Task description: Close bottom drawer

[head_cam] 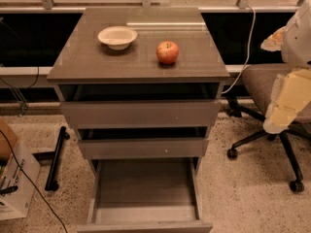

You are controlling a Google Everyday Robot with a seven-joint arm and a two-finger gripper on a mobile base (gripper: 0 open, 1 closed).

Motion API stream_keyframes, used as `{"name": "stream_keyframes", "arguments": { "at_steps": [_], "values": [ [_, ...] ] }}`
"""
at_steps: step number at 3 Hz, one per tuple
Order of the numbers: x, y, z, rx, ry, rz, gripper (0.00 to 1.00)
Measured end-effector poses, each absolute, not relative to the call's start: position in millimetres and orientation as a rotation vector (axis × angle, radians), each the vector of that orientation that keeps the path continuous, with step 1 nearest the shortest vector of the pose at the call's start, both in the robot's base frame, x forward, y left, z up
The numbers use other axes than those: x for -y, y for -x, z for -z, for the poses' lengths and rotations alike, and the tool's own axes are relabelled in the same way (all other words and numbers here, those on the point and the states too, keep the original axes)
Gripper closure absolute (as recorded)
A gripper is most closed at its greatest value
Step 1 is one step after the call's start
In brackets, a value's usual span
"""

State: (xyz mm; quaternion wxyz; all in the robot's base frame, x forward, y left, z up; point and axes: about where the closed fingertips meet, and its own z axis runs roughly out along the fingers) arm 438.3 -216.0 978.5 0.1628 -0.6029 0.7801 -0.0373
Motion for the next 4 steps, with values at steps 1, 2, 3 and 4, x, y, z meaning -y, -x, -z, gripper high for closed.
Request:
{"name": "stream_keyframes", "arguments": {
  "at_steps": [1,2,3,4],
  "values": [
    [216,-438,-979,-2.225,1.720,0.106,0.00],
    [215,-438,-981,-2.220,1.716,0.113,0.12],
    [215,-437,-968,-2.203,1.718,0.101,0.35],
    [217,-435,-938,-2.192,1.735,0.079,0.58]
  ]
}}
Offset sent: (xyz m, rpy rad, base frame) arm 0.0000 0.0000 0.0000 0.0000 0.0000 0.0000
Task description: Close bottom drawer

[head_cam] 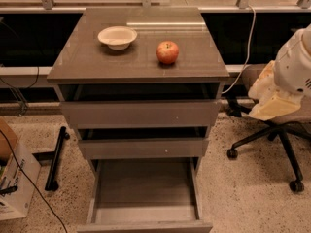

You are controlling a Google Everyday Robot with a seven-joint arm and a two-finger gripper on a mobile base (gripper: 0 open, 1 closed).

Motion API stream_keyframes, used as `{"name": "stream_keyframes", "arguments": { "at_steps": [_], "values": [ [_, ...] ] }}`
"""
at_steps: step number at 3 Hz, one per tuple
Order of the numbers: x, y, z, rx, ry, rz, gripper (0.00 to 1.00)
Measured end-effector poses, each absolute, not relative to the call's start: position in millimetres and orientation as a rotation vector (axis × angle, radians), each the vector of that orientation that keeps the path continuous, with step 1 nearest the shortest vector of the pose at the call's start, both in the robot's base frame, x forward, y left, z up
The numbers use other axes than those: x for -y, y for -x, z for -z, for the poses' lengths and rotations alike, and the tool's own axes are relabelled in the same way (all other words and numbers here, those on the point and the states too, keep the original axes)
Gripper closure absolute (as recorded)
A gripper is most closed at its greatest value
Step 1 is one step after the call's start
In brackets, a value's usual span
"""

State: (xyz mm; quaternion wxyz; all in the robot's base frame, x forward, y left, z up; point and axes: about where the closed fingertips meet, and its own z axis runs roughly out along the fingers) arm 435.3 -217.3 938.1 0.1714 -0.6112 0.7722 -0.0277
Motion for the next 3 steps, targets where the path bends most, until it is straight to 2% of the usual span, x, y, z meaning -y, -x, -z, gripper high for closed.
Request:
{"name": "stream_keyframes", "arguments": {
  "at_steps": [1,2,3],
  "values": [
    [218,-432,-903,-2.188,1.769,0.071,0.82],
    [221,-431,-867,-2.189,1.801,0.050,1.00],
    [234,-444,-802,-2.207,1.830,0.018,1.00]
  ]
}}
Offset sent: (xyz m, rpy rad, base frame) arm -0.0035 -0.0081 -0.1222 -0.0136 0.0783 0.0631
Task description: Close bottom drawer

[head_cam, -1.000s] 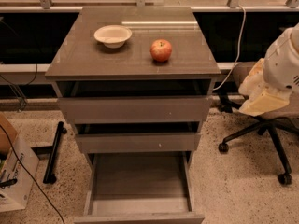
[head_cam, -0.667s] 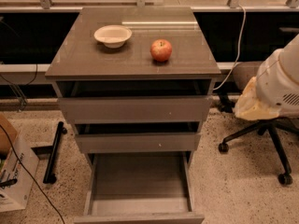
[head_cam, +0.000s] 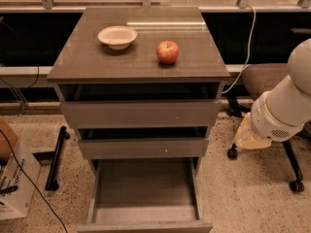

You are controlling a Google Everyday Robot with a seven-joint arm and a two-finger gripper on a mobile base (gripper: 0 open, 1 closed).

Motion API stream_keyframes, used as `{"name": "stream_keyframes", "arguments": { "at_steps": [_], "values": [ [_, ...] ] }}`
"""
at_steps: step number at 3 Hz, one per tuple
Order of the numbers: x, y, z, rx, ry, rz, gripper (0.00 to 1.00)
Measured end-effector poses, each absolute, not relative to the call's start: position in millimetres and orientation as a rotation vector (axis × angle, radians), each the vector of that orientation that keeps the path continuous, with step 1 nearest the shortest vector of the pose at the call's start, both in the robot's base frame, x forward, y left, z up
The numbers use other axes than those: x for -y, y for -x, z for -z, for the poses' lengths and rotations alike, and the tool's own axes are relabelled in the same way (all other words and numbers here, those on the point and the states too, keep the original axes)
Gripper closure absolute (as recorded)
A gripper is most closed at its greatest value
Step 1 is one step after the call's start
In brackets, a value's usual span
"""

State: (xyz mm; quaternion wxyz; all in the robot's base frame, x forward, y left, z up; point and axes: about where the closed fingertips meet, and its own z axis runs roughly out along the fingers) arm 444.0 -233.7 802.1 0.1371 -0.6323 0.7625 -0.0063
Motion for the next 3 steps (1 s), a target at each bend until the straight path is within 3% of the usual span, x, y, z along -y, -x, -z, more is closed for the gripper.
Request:
{"name": "stream_keyframes", "arguments": {
  "at_steps": [2,3],
  "values": [
    [227,-446,-787,-2.235,1.834,-0.002,1.00],
    [212,-448,-755,-2.235,1.810,-0.098,1.00]
  ]
}}
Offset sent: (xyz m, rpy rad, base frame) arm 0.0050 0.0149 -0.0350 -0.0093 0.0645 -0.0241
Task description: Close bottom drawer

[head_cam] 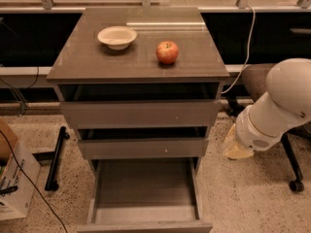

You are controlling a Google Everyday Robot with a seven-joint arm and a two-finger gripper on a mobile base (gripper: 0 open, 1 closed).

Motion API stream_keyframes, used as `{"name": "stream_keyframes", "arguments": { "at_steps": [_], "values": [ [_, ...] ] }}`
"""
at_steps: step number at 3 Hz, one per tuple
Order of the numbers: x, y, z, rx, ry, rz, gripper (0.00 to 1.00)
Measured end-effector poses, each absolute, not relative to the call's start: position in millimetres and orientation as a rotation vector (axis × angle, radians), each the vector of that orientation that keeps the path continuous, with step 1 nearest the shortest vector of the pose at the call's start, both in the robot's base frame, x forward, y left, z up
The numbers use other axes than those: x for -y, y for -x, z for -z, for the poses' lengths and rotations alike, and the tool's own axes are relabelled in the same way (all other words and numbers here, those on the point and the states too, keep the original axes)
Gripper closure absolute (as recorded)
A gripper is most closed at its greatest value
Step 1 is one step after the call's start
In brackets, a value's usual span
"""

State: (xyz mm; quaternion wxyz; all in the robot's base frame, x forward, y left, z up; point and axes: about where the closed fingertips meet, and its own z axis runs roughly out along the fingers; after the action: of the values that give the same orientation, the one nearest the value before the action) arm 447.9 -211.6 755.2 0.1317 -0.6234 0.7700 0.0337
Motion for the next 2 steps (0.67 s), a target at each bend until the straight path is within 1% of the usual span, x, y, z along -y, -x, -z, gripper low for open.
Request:
{"name": "stream_keyframes", "arguments": {
  "at_steps": [2],
  "values": [
    [191,-445,-691,-2.240,1.746,-0.268,1.00]
  ]
}}
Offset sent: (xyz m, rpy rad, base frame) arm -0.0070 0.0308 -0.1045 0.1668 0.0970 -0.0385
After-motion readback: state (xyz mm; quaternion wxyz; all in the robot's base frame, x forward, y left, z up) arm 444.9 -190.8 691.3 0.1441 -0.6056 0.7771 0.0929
